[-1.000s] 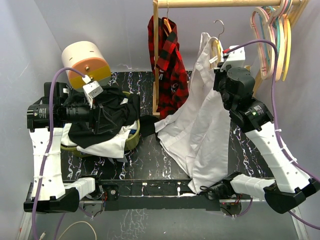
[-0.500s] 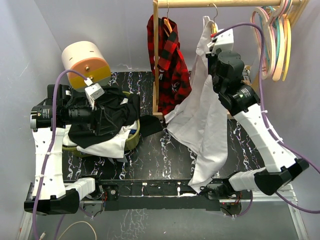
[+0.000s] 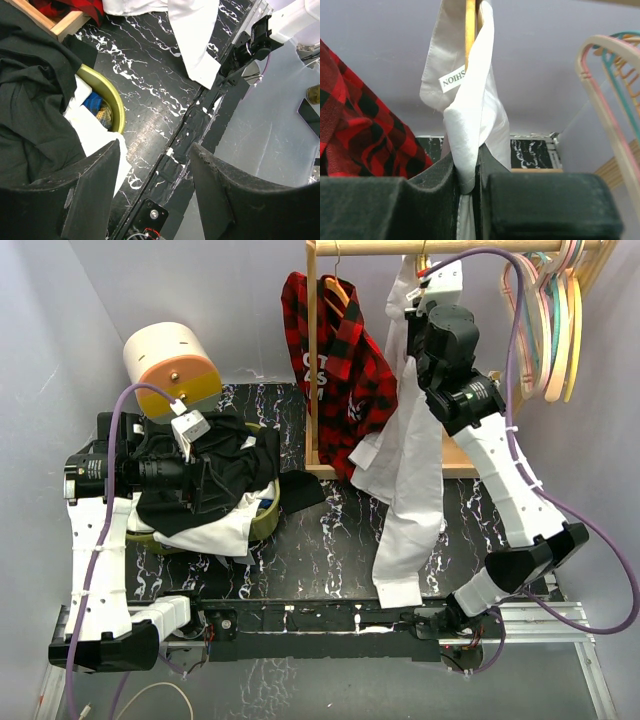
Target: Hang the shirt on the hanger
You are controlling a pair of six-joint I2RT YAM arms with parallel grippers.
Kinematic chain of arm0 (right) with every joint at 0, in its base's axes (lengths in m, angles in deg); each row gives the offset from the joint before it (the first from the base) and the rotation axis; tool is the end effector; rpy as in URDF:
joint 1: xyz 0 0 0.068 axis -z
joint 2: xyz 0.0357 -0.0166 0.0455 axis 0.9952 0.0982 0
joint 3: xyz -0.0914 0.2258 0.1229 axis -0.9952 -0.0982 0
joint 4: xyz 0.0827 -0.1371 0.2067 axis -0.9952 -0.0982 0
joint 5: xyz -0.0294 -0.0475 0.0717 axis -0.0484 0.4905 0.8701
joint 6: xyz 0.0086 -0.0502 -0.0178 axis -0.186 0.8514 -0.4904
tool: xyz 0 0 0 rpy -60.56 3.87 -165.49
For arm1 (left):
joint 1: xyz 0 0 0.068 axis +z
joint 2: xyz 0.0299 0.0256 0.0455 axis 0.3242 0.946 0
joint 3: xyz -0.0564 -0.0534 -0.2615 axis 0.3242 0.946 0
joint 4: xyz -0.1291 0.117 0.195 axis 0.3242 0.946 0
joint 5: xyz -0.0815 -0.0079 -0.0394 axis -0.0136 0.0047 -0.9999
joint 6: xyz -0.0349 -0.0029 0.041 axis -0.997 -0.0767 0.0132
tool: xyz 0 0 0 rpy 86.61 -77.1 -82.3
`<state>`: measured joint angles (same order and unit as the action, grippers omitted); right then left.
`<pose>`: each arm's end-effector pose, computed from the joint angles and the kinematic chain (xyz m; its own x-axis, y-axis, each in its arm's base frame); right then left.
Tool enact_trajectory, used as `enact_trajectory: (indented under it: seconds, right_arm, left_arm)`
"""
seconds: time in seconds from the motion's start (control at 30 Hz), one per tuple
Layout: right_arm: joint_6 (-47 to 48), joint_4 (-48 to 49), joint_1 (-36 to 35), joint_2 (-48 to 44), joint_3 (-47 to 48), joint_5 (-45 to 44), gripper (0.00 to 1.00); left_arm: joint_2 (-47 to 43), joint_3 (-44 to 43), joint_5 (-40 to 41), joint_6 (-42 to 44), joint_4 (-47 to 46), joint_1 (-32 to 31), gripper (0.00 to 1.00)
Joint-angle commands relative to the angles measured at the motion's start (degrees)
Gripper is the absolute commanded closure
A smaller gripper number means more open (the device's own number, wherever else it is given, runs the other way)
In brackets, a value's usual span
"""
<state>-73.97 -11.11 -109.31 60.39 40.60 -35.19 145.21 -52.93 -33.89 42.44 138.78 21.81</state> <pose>0.2997 0.1202 0.5204 -0.0324 -0.1538 -0.9876 0.0730 0.9851 -0.1558 0.1604 -0.0218 0.4276 -0.4366 0.2482 -0.8647 0.8171 0.5116 -0.2658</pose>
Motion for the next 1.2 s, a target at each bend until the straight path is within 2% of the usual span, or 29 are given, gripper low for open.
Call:
enact_trajectory:
  seconds: [0.0,0.17,0.33,0.57,0.67,0.83,0.93,1.03,1.1,1.13,1.17]
  right_arm:
    - [-4.31,4.29,0.73,1.36,2.98,4.8,0.92]
    - [-8.67,3.49,0.78,2.29,-0.26,10.47,0.92]
    - [-10.4,0.4,0.81,4.1,-0.02,20.63,0.92]
    - [-10.92,-5.05,0.84,6.54,1.64,27.5,0.92]
    - [-10.76,-7.58,0.82,7.47,2.3,29.37,0.92]
    - [-10.33,-6.93,0.91,4.57,-2.23,28.83,0.92]
    - [-10.12,-6.29,1.12,2.33,-4.13,28.0,0.9]
    - [-9.72,-7.45,1.34,0.01,-5.26,25.89,0.53]
    - [-9.61,-8.08,1.68,-2.2,-6.87,24.0,0.37]
    - [-9.68,-8.09,1.85,-3.62,-7.98,23.37,0.2]
    - [-9.72,-8.15,1.91,-5.26,-9.31,23.0,0.11]
  left_arm:
    - [-1.11,1.03,-0.33,-0.05,0.03,0.27,0.43]
    - [-1.12,1.77,-0.18,-0.01,-0.03,0.27,0.43]
    - [-0.77,1.68,0.08,0.24,0.27,0.22,0.42]
    - [-0.42,1.92,0.26,0.26,0.39,0.27,0.42]
    - [-0.42,1.93,0.53,0.57,0.81,0.19,0.41]
    - [-0.38,2.22,1.23,1.13,1.71,0.27,0.39]
    - [-0.1,2.37,2.43,2.69,3.6,0.25,0.35]
    - [-0.18,2.45,6.9,5.23,5.68,0.26,0.22]
    - [-0.92,2.39,12.0,5.73,5.57,0.2,0.05]
    - [-1.47,2.26,15.22,5.86,5.18,0.26,0.03]
    - [-2.23,2.08,17.53,5.91,4.66,0.27,0.03]
